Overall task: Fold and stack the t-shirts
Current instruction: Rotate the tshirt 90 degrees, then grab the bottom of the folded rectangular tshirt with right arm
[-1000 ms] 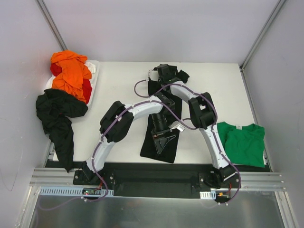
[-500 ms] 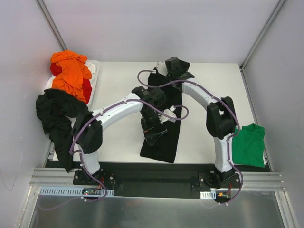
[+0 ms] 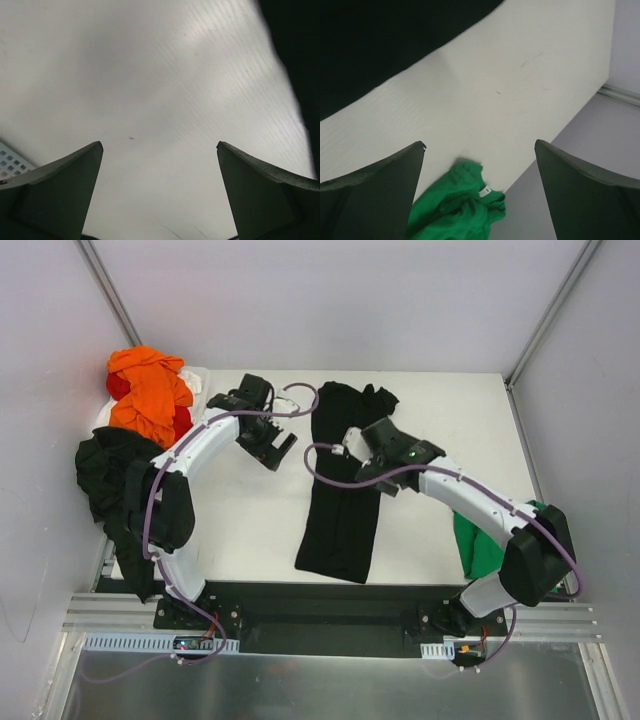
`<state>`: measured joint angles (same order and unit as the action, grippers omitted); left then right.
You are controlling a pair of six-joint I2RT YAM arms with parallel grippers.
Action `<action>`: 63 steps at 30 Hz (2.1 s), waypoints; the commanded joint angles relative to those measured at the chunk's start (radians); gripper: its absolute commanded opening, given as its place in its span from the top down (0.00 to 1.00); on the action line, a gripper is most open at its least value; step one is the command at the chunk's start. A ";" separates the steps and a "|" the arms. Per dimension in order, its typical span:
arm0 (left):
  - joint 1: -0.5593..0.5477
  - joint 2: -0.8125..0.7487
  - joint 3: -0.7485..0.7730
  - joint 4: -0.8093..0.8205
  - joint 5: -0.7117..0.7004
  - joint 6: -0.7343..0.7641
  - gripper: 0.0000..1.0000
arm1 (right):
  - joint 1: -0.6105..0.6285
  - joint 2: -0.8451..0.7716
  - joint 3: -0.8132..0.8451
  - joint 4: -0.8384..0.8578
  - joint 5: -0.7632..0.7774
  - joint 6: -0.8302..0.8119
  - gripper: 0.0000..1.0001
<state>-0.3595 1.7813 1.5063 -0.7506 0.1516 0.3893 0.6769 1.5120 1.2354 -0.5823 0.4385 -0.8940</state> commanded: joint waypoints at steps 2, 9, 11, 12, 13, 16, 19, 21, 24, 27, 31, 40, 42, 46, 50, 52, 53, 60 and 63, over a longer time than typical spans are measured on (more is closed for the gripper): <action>0.051 0.043 0.066 0.092 -0.091 -0.047 0.01 | 0.202 -0.035 -0.120 -0.071 -0.034 0.102 0.03; 0.076 0.119 0.098 0.111 -0.199 -0.063 0.01 | 0.408 0.054 -0.183 -0.005 0.022 0.106 0.03; 0.091 0.130 0.098 0.117 -0.204 -0.064 0.01 | 0.417 0.062 -0.165 -0.002 -0.010 0.122 0.03; 0.099 0.138 0.095 0.120 -0.199 -0.063 0.01 | 0.418 0.062 -0.159 -0.001 -0.039 0.124 0.03; 0.103 0.139 0.088 0.122 -0.201 -0.063 0.01 | 0.427 0.060 -0.156 0.001 -0.044 0.125 0.03; 0.122 0.155 0.075 0.134 -0.213 -0.055 0.01 | 0.484 0.060 -0.169 0.007 -0.035 0.121 0.03; 0.129 0.164 0.074 0.143 -0.228 -0.046 0.01 | 0.576 0.074 -0.185 0.013 -0.009 0.116 0.03; 0.131 0.168 0.072 0.143 -0.231 -0.046 0.01 | 0.622 0.096 -0.186 0.012 -0.003 0.116 0.03; 0.131 0.171 0.065 0.148 -0.237 -0.038 0.01 | 0.713 0.117 -0.185 0.015 0.014 0.102 0.02; 0.133 0.171 0.051 0.154 -0.247 -0.029 0.01 | 0.779 0.131 -0.174 0.013 0.008 0.109 0.02; 0.134 0.171 0.045 0.157 -0.250 -0.027 0.01 | 0.793 0.145 -0.165 0.010 -0.024 0.119 0.02; 0.133 0.176 0.042 0.158 -0.242 -0.029 0.01 | 0.802 0.174 -0.174 0.032 -0.060 0.116 0.02; 0.133 0.178 0.038 0.157 -0.239 -0.024 0.01 | 0.802 0.175 -0.183 0.042 -0.070 0.116 0.02; 0.133 0.181 0.035 0.160 -0.244 -0.020 0.01 | 0.802 0.182 -0.192 0.050 -0.087 0.121 0.01; 0.133 0.181 0.037 0.160 -0.245 -0.017 0.01 | 0.800 0.192 -0.197 0.056 -0.106 0.122 0.01; 0.134 0.181 0.032 0.160 -0.244 -0.015 0.01 | 0.802 0.197 -0.201 0.059 -0.113 0.124 0.01; 0.134 0.181 0.029 0.160 -0.245 -0.013 0.01 | 0.803 0.198 -0.205 0.064 -0.116 0.122 0.01; 0.133 0.179 0.019 0.163 -0.244 -0.007 0.01 | 0.783 0.200 -0.223 0.079 -0.127 0.101 0.01; 0.133 0.179 0.019 0.163 -0.241 -0.009 0.01 | 0.773 0.201 -0.221 0.081 -0.127 0.093 0.01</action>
<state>-0.2279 1.9598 1.5303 -0.5858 -0.0837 0.3698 1.4654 1.7134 1.0161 -0.5125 0.3286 -0.7948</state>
